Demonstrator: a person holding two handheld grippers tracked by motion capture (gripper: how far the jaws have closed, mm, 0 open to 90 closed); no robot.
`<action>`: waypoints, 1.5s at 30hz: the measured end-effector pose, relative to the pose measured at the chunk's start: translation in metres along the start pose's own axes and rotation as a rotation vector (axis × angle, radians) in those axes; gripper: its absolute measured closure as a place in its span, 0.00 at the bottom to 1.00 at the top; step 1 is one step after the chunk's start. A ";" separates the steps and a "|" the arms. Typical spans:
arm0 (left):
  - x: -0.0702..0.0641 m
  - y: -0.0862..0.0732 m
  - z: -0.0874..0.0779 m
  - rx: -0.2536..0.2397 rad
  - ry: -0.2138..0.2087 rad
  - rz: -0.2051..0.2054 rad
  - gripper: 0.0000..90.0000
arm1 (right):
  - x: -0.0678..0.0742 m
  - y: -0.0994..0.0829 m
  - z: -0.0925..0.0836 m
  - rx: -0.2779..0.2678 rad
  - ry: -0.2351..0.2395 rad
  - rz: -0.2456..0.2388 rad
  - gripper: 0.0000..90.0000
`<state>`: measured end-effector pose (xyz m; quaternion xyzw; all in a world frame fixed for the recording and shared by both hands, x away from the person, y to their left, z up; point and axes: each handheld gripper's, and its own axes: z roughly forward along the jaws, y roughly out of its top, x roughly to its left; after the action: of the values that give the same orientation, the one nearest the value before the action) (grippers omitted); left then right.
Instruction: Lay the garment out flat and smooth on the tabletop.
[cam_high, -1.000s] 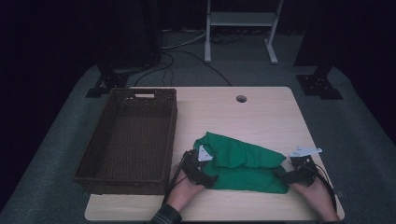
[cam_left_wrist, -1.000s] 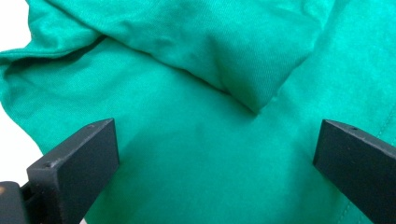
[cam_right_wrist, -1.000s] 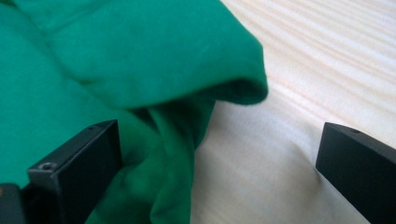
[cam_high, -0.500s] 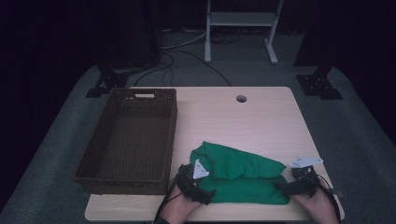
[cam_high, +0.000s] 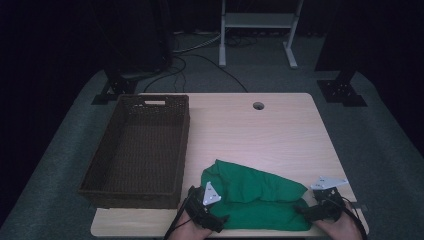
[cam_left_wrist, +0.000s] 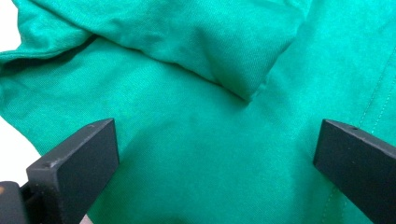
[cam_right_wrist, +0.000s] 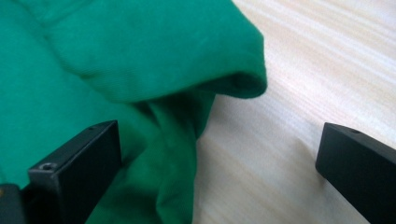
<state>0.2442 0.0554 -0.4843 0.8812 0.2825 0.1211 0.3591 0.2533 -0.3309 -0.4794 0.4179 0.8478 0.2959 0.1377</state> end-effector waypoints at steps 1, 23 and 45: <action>0.000 0.000 0.000 -0.003 0.000 0.001 0.00 | 0.000 0.001 -0.001 0.008 0.002 0.006 0.00; 0.000 -0.002 0.000 -0.014 -0.002 0.005 0.00 | 0.001 0.024 -0.022 -0.143 0.061 -0.075 0.00; 0.001 -0.002 0.000 -0.015 -0.004 0.005 0.00 | 0.013 0.050 -0.015 -0.181 0.131 -0.133 0.00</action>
<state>0.2440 0.0568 -0.4855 0.8795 0.2788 0.1225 0.3658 0.2692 -0.3027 -0.4363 0.3264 0.8506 0.3884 0.1383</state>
